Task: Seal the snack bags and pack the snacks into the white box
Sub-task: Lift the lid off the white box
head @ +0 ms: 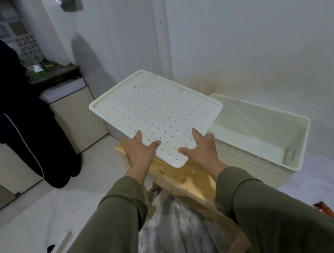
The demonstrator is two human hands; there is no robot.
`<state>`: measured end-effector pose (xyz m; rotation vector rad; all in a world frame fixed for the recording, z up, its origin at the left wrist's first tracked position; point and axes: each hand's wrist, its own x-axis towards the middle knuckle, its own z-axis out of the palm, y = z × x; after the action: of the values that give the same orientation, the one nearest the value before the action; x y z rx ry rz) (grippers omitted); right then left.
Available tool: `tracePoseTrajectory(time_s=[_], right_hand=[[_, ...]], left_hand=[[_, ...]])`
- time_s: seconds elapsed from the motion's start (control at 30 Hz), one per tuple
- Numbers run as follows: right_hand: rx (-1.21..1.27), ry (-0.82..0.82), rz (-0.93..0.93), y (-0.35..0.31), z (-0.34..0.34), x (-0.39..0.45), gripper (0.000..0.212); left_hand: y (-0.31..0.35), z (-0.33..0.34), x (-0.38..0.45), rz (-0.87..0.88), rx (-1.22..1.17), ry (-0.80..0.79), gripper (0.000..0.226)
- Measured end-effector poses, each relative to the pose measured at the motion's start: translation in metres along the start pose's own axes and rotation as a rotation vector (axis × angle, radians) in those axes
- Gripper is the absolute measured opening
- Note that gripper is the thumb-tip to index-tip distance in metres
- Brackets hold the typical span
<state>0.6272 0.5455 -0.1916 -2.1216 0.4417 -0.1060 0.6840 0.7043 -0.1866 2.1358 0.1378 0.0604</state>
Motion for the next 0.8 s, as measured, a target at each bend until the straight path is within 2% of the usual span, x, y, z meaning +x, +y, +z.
tracePoseTrajectory(time_s=[0.17, 0.3, 0.63, 0.8], right_hand=[[-0.037, -0.036, 0.009, -0.022, 0.064, 0.015, 0.082], [-0.075, -0.062, 0.028, -0.024, 0.100, 0.037, 0.081], [-0.226, -0.134, 0.065, 0.014, 0.143, 0.112, 0.075], [-0.256, -0.189, 0.151, 0.045, 0.153, 0.146, 0.076]], left_hand=[[-0.050, -0.035, 0.045, -0.033, 0.036, -0.020, 0.084], [-0.082, -0.039, 0.072, -0.092, 0.059, -0.019, 0.081], [-0.128, 0.011, 0.124, -0.256, 0.099, -0.050, 0.074], [-0.135, 0.044, 0.150, -0.281, 0.101, -0.099, 0.061]])
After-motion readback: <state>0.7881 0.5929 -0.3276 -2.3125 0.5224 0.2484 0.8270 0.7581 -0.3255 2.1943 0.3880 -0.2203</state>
